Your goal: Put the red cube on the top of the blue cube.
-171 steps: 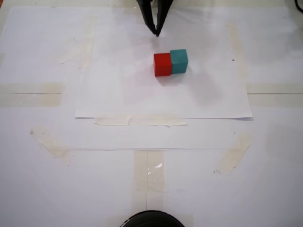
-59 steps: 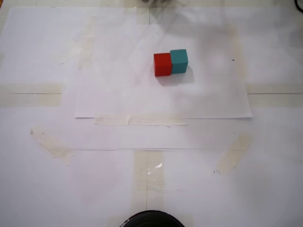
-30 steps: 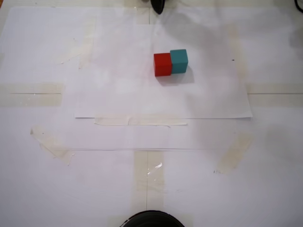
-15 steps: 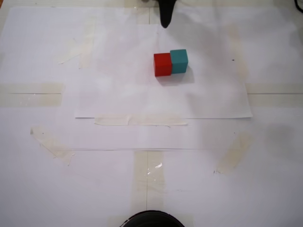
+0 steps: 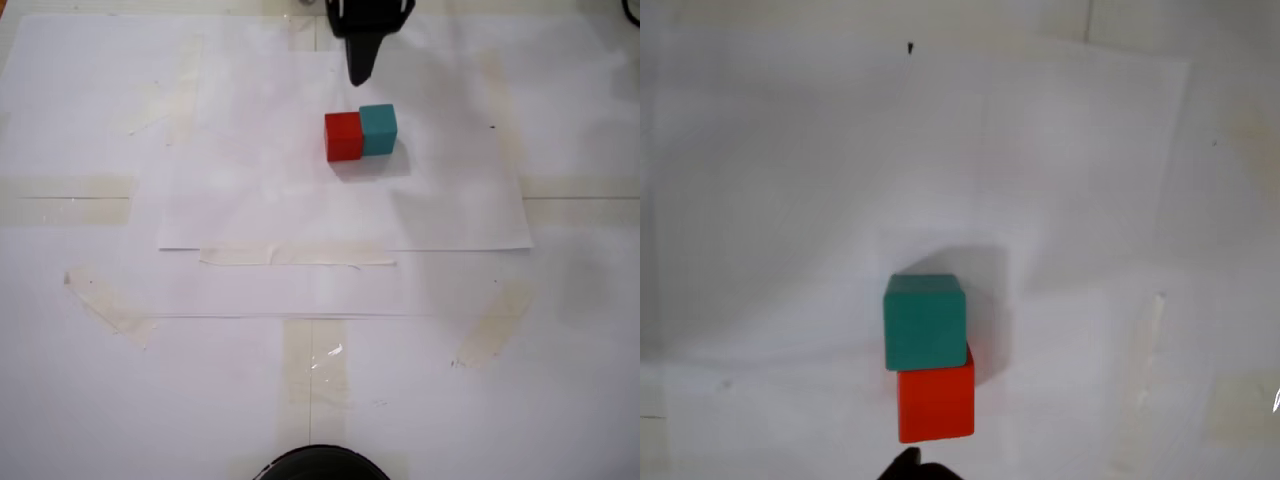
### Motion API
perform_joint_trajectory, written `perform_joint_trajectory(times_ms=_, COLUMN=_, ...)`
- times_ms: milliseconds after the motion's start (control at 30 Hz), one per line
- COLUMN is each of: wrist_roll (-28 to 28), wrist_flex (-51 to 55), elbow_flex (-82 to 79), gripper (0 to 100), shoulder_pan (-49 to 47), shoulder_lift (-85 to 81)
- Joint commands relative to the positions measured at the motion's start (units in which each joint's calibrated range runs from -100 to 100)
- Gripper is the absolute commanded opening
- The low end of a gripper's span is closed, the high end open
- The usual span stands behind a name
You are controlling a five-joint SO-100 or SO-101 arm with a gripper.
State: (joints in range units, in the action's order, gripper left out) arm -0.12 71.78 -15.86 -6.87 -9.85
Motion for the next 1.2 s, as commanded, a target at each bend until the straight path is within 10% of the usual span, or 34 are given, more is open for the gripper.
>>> perform_joint_trajectory(times_ms=0, wrist_roll=0.0, wrist_flex=-3.17, elbow_flex=-2.52, gripper=1, shoulder_pan=-0.17, shoulder_lift=-0.28)
perform_joint_trajectory(times_ms=1167, wrist_roll=-0.24, wrist_flex=-7.24, elbow_flex=-10.33, gripper=27, shoulder_pan=2.41, shoulder_lift=4.7)
